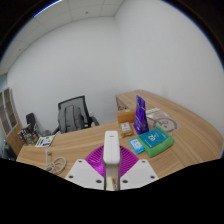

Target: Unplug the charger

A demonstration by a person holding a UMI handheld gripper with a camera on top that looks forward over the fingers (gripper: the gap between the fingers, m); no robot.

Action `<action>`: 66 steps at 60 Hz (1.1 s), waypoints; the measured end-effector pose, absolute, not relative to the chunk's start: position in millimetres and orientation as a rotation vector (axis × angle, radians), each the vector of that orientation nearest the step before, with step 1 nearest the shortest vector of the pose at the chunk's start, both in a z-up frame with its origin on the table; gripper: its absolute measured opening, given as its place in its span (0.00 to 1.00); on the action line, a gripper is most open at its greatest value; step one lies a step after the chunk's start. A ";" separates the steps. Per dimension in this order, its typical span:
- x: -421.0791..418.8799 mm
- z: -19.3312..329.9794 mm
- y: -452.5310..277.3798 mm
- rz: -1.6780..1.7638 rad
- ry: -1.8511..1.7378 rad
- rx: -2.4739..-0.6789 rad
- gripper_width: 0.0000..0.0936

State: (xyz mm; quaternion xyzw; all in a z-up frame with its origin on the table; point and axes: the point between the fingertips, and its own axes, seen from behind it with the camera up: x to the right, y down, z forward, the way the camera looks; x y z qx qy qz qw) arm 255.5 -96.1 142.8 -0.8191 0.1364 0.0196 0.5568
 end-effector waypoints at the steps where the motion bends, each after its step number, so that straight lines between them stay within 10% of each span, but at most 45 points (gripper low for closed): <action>1: 267.4 144.3 -87.0 0.054 0.337 -1.971 0.15; 11: 310.3 53.0 -107.8 0.194 0.576 -2.078 0.17; 21: 330.7 34.4 -116.6 0.264 0.645 -2.072 0.26; 34: 366.4 6.2 -141.3 0.134 0.681 -2.191 0.86; 66: 297.5 176.4 -257.6 -0.279 0.376 -2.184 0.92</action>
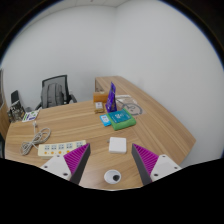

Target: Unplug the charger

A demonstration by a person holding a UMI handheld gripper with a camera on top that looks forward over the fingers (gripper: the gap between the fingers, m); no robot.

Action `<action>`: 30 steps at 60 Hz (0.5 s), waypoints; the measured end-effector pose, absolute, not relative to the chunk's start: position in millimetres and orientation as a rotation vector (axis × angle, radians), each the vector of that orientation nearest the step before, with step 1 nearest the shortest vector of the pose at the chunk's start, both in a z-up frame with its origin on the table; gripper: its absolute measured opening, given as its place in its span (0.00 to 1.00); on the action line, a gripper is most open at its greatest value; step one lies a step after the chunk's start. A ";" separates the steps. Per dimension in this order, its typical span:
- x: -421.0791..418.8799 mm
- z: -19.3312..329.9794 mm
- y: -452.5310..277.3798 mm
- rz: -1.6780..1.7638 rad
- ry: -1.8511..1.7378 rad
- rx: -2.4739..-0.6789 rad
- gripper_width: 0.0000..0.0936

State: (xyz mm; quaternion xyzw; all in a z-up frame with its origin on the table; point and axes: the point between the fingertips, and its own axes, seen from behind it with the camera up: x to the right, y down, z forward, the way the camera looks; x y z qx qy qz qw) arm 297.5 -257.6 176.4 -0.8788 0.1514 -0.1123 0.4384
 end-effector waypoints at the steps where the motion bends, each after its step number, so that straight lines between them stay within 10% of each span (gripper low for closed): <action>1: 291.6 181.1 -265.3 -0.279 0.378 -2.182 0.92; 30: 160.2 250.3 -438.7 -0.337 0.274 -2.168 0.92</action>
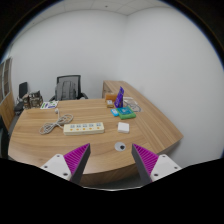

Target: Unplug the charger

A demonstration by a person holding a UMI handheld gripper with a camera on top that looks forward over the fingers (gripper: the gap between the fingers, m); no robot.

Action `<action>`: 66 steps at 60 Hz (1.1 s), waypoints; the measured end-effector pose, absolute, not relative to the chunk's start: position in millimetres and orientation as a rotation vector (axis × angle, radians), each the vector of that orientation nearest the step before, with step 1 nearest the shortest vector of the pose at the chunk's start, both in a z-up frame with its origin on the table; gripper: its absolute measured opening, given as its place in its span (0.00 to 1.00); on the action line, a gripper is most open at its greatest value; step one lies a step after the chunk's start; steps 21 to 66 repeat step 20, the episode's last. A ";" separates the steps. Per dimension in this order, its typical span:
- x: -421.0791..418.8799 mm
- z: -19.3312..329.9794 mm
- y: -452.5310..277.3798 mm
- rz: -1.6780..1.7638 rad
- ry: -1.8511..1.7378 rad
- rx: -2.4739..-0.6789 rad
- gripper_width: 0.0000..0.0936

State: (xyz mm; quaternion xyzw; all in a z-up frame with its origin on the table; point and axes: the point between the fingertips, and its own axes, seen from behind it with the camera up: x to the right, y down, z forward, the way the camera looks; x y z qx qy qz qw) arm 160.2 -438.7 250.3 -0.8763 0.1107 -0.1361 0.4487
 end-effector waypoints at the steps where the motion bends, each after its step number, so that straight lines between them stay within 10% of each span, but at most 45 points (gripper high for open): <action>1: 157.7 251.7 -441.3 -0.337 0.272 -2.167 0.92; 66: 137.5 261.2 -470.1 -0.336 0.272 -2.161 0.92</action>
